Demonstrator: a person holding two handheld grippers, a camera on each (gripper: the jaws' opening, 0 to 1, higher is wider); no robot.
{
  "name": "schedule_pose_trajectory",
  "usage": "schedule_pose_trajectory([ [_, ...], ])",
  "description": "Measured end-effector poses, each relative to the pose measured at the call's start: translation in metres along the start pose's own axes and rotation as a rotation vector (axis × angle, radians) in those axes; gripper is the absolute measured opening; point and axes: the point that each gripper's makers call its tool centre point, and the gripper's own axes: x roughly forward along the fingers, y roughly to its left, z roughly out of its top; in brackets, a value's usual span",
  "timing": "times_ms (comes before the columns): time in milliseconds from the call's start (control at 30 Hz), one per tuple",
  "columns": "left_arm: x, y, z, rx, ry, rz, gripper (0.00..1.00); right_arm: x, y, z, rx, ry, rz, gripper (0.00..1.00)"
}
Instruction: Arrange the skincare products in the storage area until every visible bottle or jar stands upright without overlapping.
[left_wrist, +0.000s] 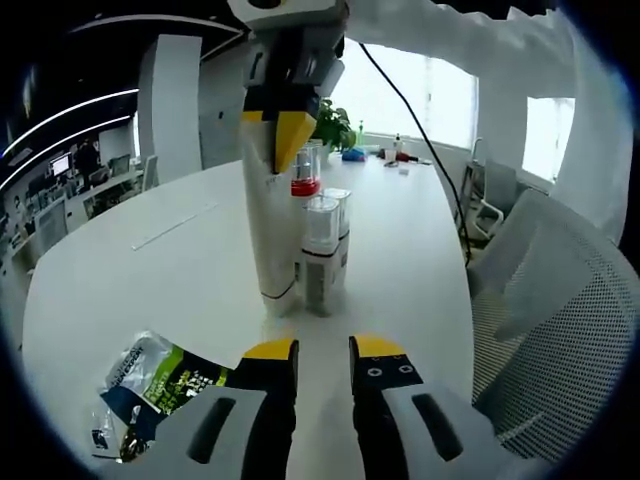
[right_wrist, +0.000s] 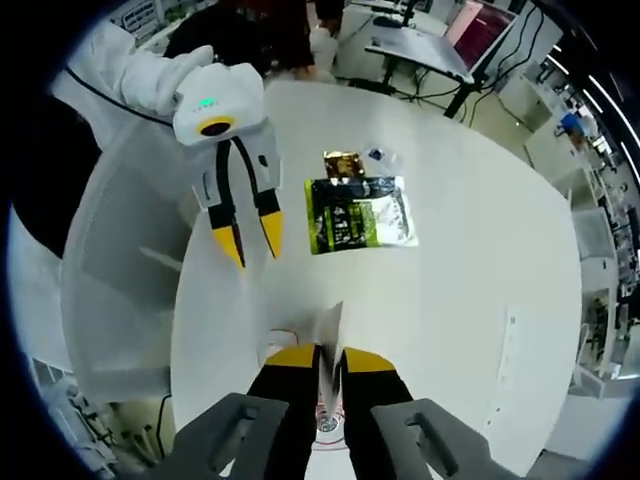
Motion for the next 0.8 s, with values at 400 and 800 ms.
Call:
schedule_pose_trajectory([
  [400,-0.0009,0.0043,-0.0044,-0.002,0.005,0.003,0.15,-0.0015,0.0018,-0.0010,-0.013,-0.005,0.000,0.09],
  [800,-0.0010,0.0049,-0.0057,0.000,0.013,0.009,0.15,-0.0080,0.0024,0.0006,0.020,-0.048,-0.020,0.24],
])
